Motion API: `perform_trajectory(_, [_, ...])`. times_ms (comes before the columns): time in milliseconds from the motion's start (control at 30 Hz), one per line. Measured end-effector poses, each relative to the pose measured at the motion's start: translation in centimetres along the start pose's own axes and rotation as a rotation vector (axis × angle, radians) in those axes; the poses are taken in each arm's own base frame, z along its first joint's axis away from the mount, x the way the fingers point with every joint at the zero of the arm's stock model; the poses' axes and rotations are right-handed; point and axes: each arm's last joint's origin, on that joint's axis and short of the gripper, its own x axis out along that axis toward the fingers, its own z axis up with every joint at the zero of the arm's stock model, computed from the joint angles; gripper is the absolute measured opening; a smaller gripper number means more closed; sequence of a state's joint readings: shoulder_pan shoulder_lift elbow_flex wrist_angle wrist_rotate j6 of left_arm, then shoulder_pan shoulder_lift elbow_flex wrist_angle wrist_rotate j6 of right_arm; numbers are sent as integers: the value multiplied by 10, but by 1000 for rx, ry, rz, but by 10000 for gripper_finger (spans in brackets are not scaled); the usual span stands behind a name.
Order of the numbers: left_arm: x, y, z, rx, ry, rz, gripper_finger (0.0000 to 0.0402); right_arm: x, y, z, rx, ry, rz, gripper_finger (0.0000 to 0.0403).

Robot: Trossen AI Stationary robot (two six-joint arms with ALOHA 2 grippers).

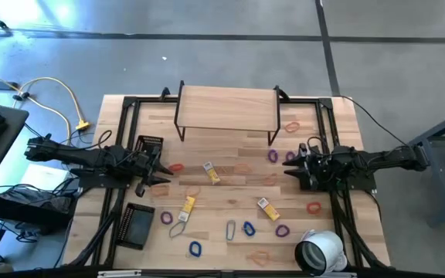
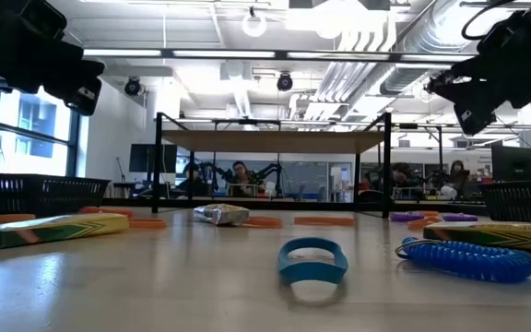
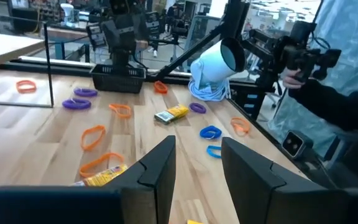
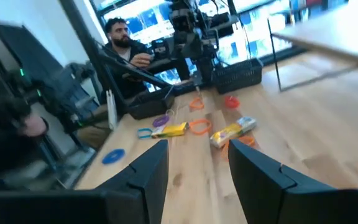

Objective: Pick & Place Office Desk Supplies
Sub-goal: Put the orange rubber band into the top right black bin

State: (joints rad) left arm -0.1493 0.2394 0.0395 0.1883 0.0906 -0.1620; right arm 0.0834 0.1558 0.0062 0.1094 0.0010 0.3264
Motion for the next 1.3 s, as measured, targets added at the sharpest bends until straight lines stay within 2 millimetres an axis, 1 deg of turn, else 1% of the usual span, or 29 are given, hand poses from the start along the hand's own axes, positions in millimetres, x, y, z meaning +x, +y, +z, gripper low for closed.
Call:
perform_trajectory(67, [0, 1, 0, 6, -5, 25, 123, 0, 0, 1, -100, -15, -3, 156])
perform_trajectory(100, [0, 1, 1, 8, -12, 43, 123, 0, 1, 4, -109, -43, -12, 156])
perform_trajectory(167, [0, 2, 4, 9, -35, 71, 123, -1, 2, 11, -65, -123, -31, 156])
perform_trajectory(267, [0, -1, 19, 7, -73, 70, 123, -2, 4, 21, -10, -192, -40, 156])
perform_trajectory(400, [4, -8, 43, -14, -69, 41, 123, -6, 15, 46, -48, -240, 29, 156])
perform_trajectory(467, [9, -12, 55, -6, -36, 42, 123, -5, 20, 57, -53, -220, 28, 156])
perform_trajectory(600, [24, -16, 70, 20, 51, 130, 123, 0, 29, 80, -52, -128, -39, 156])
perform_trajectory(700, [36, -19, 72, 10, 97, 158, 123, 11, 36, 92, -32, 3, -109, 156])
perform_trajectory(800, [47, -22, 66, -30, 150, 147, 123, 31, 47, 106, -15, 119, -141, 156])
perform_trajectory(867, [53, -24, 62, -65, 168, 136, 123, 43, 53, 110, -15, 227, -161, 156])
perform_trajectory(967, [63, -32, 66, -113, 97, 83, 123, 65, 62, 112, 27, 331, -179, 156])
perform_trajectory(1033, [67, -39, 69, -118, 39, 33, 123, 77, 66, 112, 26, 378, -179, 156])
perform_trajectory(1167, [73, -52, 72, -81, -23, -45, 123, 98, 71, 111, -138, 429, -104, 156])
perform_trajectory(1233, [75, -56, 69, -76, -15, -66, 123, 106, 73, 107, -230, 465, -50, 156])
perform_trajectory(1300, [77, -59, 65, -72, 7, -78, 123, 112, 74, 102, -263, 480, -38, 156])
